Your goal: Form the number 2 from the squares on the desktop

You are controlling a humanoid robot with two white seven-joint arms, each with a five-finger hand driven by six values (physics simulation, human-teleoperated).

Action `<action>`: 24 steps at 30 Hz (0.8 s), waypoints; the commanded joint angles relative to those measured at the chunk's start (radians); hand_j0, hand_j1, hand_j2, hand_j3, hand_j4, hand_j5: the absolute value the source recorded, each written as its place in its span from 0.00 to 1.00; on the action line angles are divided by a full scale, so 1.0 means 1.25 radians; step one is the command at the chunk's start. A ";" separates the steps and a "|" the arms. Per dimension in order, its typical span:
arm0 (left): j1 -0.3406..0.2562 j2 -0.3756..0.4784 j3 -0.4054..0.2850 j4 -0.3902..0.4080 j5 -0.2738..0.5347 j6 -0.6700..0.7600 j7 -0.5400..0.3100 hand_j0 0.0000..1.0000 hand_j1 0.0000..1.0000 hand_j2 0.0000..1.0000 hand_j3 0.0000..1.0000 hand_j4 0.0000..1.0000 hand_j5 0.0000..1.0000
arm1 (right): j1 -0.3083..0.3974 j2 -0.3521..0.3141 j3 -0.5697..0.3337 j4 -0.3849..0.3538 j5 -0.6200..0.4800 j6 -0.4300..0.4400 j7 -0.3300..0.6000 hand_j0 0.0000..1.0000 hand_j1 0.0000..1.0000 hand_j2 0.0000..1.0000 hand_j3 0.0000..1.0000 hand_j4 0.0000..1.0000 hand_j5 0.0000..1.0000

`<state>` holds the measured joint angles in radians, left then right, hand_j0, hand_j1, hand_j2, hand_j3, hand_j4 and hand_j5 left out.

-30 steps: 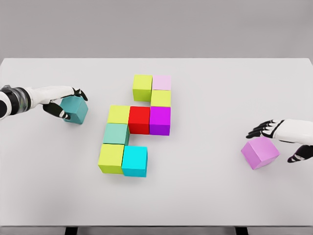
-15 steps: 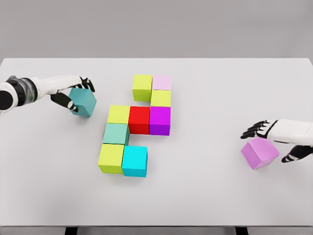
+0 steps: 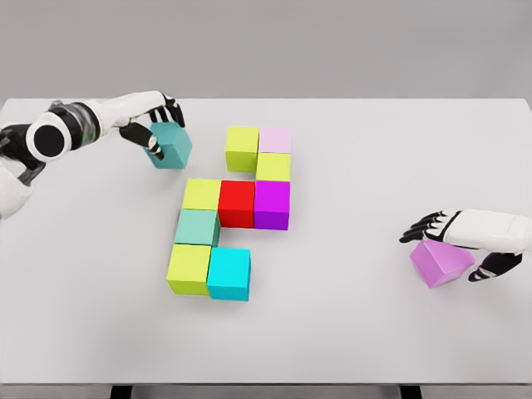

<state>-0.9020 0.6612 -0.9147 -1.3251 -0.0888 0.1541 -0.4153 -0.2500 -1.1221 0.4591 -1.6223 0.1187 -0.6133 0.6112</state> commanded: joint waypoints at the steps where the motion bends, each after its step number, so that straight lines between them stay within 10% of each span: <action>1: -0.001 -0.023 0.000 0.015 -0.001 -0.002 0.006 0.40 0.40 0.40 0.40 0.40 0.40 | 0.000 0.002 0.001 0.001 -0.004 0.002 0.000 1.00 1.00 1.00 1.00 1.00 1.00; 19: -0.032 -0.110 0.000 0.092 -0.011 -0.007 0.030 0.41 0.41 0.41 0.41 0.41 0.41 | -0.010 0.018 0.017 0.018 0.018 0.002 0.000 1.00 1.00 1.00 1.00 1.00 1.00; 24: -0.032 -0.119 0.000 0.092 -0.021 -0.009 0.030 0.42 0.42 0.42 0.42 0.42 0.42 | -0.010 0.018 0.018 0.019 0.023 0.002 0.000 0.76 0.76 0.76 0.76 0.76 0.76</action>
<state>-0.9419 0.5162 -0.9150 -1.2106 -0.1089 0.1443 -0.3795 -0.2608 -1.0986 0.4801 -1.5994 0.1515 -0.6132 0.6111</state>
